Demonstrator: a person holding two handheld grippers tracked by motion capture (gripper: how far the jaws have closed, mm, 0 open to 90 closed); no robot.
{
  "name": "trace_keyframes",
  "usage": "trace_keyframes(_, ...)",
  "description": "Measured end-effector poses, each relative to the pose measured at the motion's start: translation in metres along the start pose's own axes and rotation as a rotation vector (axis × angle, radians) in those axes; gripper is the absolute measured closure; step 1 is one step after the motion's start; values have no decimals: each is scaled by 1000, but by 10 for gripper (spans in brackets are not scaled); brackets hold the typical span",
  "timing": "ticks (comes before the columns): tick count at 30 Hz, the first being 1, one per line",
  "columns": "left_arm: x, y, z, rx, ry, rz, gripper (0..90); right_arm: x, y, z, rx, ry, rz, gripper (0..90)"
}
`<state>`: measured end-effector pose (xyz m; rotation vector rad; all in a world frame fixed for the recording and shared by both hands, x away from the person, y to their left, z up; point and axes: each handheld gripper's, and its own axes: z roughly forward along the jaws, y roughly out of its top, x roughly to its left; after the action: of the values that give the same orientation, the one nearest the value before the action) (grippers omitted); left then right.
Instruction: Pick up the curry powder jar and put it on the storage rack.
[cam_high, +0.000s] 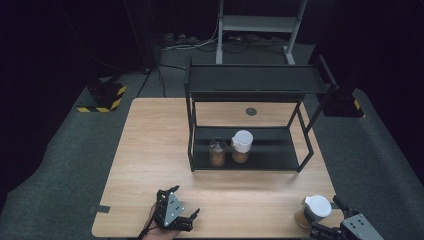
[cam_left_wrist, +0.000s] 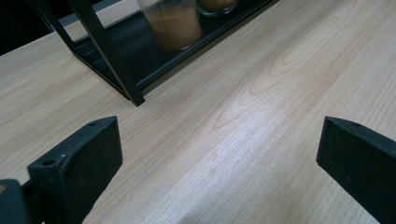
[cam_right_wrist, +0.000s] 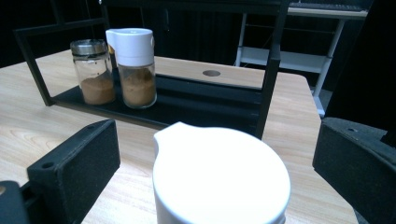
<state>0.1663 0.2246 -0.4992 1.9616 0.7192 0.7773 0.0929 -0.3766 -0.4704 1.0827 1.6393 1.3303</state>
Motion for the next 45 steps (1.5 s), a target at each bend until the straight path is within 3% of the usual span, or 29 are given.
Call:
trace_keyframes(25, 1, 0, 0, 1, -5, -2, 6, -11, -15, 13, 100, 57, 7, 160)
trace_keyframes(35, 1, 0, 0, 1, -6, -5, 6, -17, -17, 15, 123, 65, 16, 294)
trace_keyframes(45, 1, 0, 0, 1, -7, -4, 6, -16, -15, 14, 127, 62, 6, 302)
